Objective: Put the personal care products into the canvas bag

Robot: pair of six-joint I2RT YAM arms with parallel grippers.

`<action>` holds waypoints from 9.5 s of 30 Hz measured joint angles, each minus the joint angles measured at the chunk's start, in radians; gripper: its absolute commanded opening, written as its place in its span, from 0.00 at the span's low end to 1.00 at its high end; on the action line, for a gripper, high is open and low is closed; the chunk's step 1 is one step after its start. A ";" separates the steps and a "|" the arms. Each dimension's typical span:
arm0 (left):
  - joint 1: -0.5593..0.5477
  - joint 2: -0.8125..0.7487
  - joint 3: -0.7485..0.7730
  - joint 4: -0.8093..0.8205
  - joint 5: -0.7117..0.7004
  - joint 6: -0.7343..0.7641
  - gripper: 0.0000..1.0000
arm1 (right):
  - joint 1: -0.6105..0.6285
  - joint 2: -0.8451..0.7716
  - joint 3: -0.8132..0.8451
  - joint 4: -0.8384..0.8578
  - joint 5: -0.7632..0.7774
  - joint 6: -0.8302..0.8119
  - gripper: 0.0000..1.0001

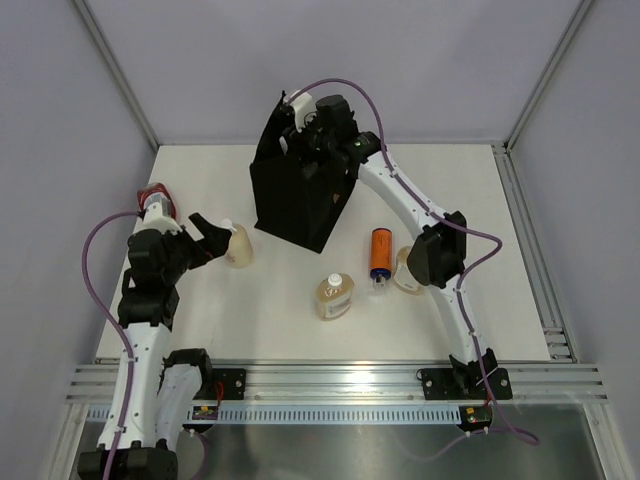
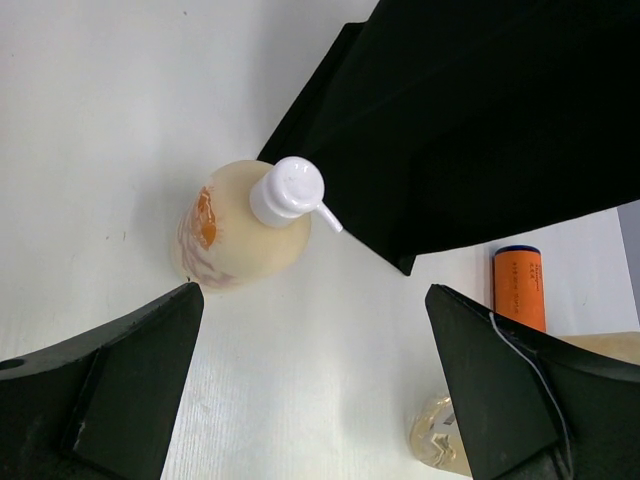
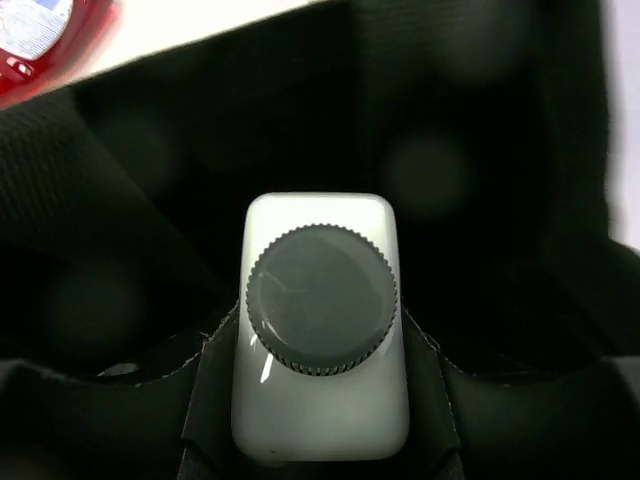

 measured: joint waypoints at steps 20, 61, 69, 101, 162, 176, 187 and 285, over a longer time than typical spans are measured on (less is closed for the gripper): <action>-0.001 0.100 -0.081 0.026 -0.038 -0.077 0.99 | -0.010 0.039 -0.005 -0.033 -0.008 0.017 0.99; -0.289 0.682 0.130 0.174 -0.450 0.211 0.78 | -0.435 -0.660 -0.594 -0.203 -0.853 0.024 0.99; -0.295 0.711 0.161 0.166 -0.466 0.215 0.00 | -0.455 -0.714 -0.647 -0.210 -0.866 0.025 0.99; -0.158 0.304 0.188 0.298 0.156 -0.452 0.00 | -0.552 -0.791 -0.822 -0.179 -0.900 0.080 0.99; -0.470 1.233 1.185 0.136 -0.200 0.260 0.99 | -0.552 -0.820 -1.008 -0.602 -0.691 -0.618 0.99; -0.458 0.798 1.006 0.168 -0.103 0.272 0.99 | -0.412 -1.016 -1.236 -0.450 -0.314 -0.475 1.00; -0.458 0.485 0.622 0.166 -0.100 0.275 0.99 | -0.406 -1.053 -1.306 -0.344 -0.194 -0.403 1.00; -0.458 0.130 0.056 0.179 0.035 0.001 0.99 | -0.334 -0.047 -0.030 0.764 -0.872 1.444 0.00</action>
